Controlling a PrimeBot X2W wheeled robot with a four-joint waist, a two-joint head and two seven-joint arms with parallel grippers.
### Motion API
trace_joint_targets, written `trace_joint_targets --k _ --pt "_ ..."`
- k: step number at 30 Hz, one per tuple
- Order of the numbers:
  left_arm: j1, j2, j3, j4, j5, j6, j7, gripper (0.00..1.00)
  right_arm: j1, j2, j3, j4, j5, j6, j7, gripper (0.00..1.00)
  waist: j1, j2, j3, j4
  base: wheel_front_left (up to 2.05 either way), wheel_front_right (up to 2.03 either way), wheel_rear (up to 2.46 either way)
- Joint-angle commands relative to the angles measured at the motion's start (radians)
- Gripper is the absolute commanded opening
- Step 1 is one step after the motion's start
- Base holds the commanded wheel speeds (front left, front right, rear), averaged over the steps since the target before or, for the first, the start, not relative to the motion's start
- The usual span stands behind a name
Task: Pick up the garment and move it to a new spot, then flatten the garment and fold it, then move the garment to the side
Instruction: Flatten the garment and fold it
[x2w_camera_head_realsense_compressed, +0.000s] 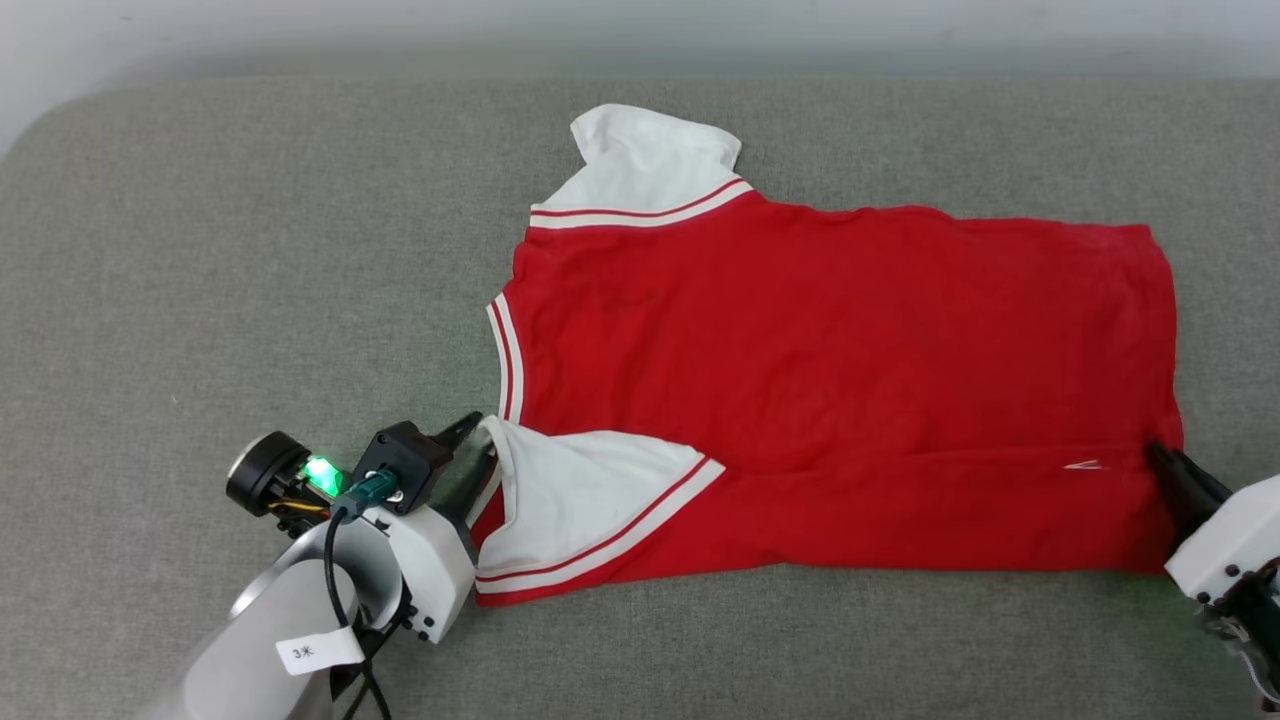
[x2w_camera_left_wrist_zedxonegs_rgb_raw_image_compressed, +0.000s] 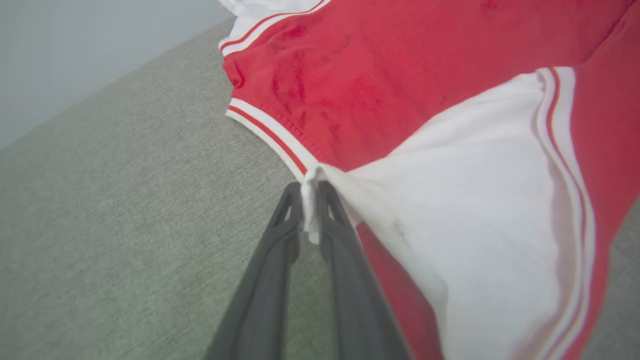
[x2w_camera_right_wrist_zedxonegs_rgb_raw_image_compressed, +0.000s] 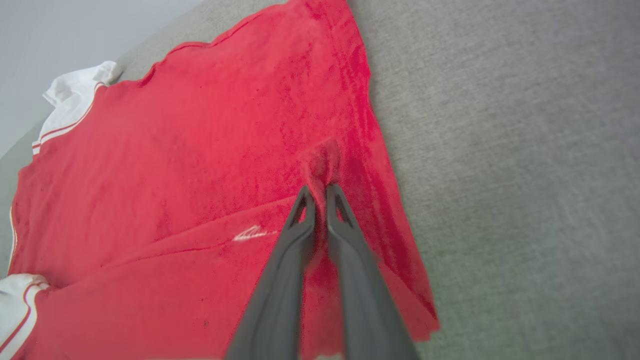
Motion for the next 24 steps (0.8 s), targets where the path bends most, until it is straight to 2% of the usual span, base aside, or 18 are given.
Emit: trace_joint_targets --k 1,7,10,14,18,24 --pt "-0.009 -0.013 0.000 0.015 -0.008 0.008 -0.005 1.00 -0.019 0.007 0.004 0.005 -0.001 -0.001 -0.006 1.00 -0.0001 0.0000 -0.017 -0.001 0.00 0.00 0.00" --pt "0.031 -0.061 0.061 0.033 -0.072 0.083 -0.030 1.00 0.010 -0.028 0.076 -0.028 -0.001 -0.001 -0.029 1.00 -0.0001 0.0000 -0.085 -0.008 0.00 0.00 0.00" --pt "0.065 -0.079 0.107 0.000 -0.122 0.137 -0.027 1.00 0.039 -0.065 0.124 -0.068 -0.009 -0.001 -0.038 1.00 -0.0001 0.0000 -0.120 -0.008 0.00 0.00 0.00" --pt "0.129 -0.094 0.154 -0.064 -0.164 0.217 -0.016 1.00 0.085 -0.110 0.158 -0.106 -0.076 -0.001 -0.033 1.00 -0.0001 0.0000 -0.162 -0.008 0.00 0.00 0.00" --pt "0.195 -0.084 0.164 -0.153 -0.194 0.257 0.031 1.00 0.126 -0.113 0.166 -0.157 -0.106 -0.001 0.007 1.00 -0.0001 0.0000 -0.185 -0.002 0.00 0.00 0.00" --pt "0.293 -0.056 0.147 -0.309 -0.221 0.314 0.160 1.00 0.197 -0.105 0.142 -0.253 -0.158 -0.001 0.119 1.00 -0.0001 0.0000 -0.194 -0.002 0.00 0.00 0.00"
